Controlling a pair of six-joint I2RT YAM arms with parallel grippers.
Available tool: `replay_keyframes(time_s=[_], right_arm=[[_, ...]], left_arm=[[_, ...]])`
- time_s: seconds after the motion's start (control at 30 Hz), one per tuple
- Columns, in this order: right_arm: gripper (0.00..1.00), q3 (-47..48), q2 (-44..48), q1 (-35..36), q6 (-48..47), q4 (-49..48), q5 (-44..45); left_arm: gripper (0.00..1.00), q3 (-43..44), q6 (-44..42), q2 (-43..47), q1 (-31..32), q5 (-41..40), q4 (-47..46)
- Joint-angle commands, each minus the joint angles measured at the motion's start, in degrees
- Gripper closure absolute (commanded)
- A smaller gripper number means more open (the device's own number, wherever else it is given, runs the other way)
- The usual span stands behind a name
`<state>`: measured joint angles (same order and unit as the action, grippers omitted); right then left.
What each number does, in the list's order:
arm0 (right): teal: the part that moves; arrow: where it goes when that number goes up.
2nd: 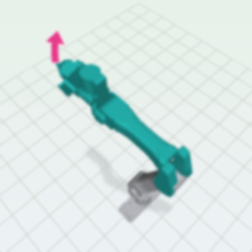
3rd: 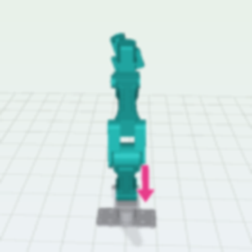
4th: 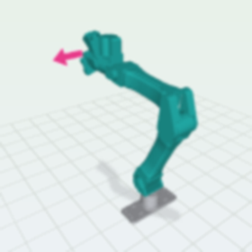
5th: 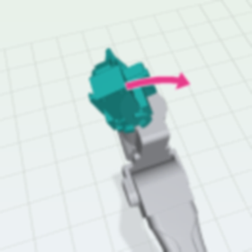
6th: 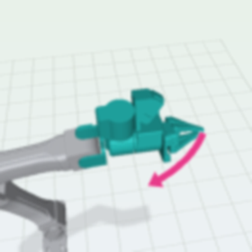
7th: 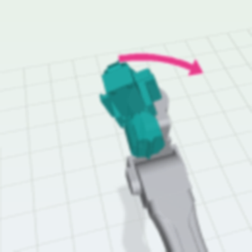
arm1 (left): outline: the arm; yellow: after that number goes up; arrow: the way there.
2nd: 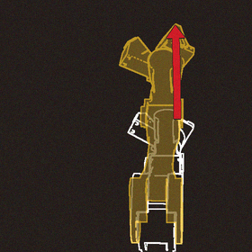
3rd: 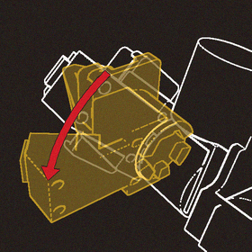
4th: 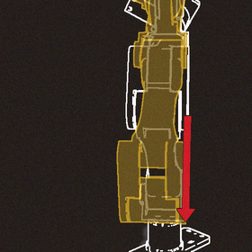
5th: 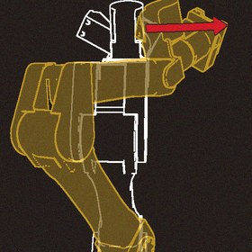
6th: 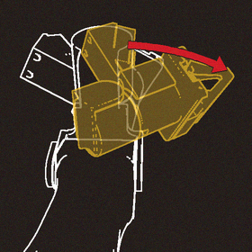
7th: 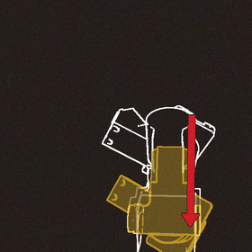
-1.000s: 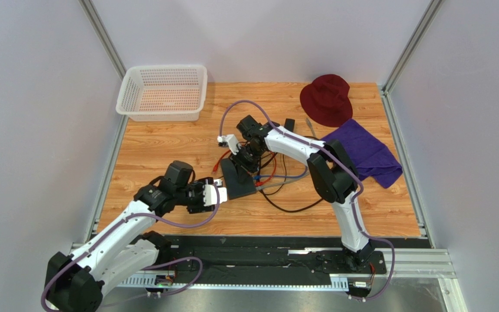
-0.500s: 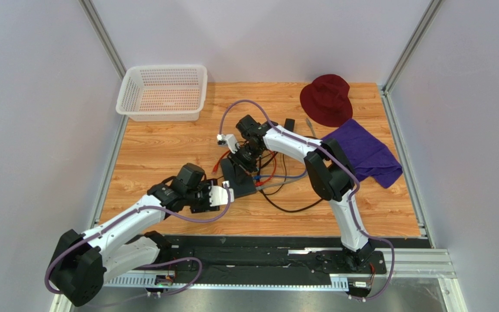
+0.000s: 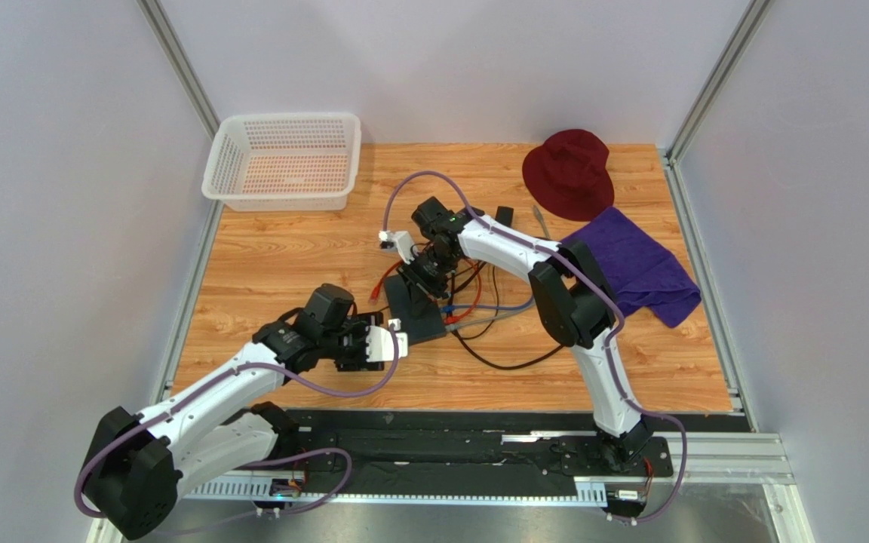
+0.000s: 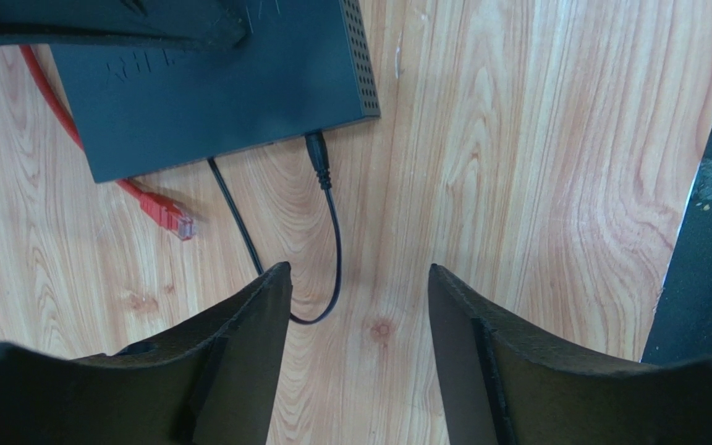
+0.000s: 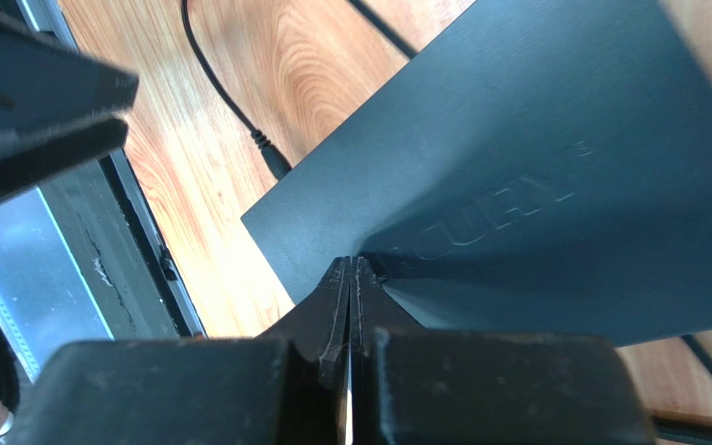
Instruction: Pull the plug from the switch port
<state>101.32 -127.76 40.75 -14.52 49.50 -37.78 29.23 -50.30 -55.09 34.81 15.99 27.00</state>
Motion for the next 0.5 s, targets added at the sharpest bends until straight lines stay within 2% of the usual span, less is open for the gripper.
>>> replay_keyframes(time_s=[0.0,0.27,0.47], right_arm=[[1.0,2.13,-3.28,-2.08,-0.68,-2.21,5.44],[1.0,5.99,-3.89,-2.96,1.51,-3.0,5.44],[1.0,5.39,-3.81,-2.96,0.9,-3.18,7.1]], left_arm=[[0.39,0.03,-2.34,-0.01,0.61,4.22,-5.55],[0.47,5.04,-1.2,-12.74,1.75,0.98,-7.49],[0.52,6.62,-0.85,-16.8,1.93,0.27,-9.68]])
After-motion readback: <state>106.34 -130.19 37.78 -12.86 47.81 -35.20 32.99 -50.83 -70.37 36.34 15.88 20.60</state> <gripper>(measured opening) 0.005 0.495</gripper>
